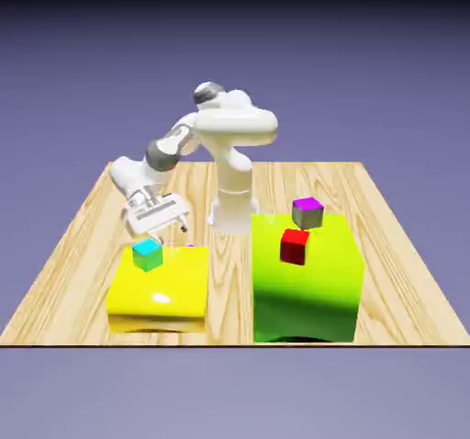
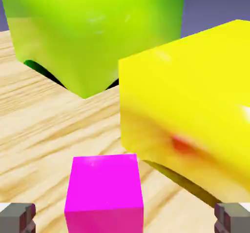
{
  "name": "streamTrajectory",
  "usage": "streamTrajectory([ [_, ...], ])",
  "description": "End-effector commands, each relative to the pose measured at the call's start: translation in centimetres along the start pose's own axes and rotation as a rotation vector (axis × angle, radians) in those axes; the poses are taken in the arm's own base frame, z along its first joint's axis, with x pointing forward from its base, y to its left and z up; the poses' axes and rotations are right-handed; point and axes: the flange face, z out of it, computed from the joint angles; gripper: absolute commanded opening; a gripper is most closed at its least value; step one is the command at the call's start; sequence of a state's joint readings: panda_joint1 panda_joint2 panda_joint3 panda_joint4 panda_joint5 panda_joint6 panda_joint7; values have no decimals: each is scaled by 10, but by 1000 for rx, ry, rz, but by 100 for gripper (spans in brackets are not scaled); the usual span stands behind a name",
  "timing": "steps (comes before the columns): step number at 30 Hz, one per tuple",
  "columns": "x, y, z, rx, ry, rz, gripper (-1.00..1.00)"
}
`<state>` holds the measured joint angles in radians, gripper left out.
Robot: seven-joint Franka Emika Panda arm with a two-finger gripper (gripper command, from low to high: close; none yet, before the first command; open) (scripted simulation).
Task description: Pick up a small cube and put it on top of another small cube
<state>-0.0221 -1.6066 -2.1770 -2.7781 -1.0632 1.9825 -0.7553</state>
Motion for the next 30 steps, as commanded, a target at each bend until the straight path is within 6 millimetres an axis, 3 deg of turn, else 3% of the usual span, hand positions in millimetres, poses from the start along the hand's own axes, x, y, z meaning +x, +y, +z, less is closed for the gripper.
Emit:
streamTrajectory([
  [1,-2,4,11,-1,1,1,0],
  [5,-12,12,58,0,0,0,0],
  [6,-12,12,60,0,0,0,0],
  [7,-12,12,60,0,0,0,-100],
  [8,-12,12,60,0,0,0,-100],
  [13,0,0,1,0,0,0,-100],
  [15,0,0,0,0,0,0,-100],
  [23,72,-4,-38,-116,129,95,-100],
  [30,138,-17,-48,-214,227,174,-100],
])
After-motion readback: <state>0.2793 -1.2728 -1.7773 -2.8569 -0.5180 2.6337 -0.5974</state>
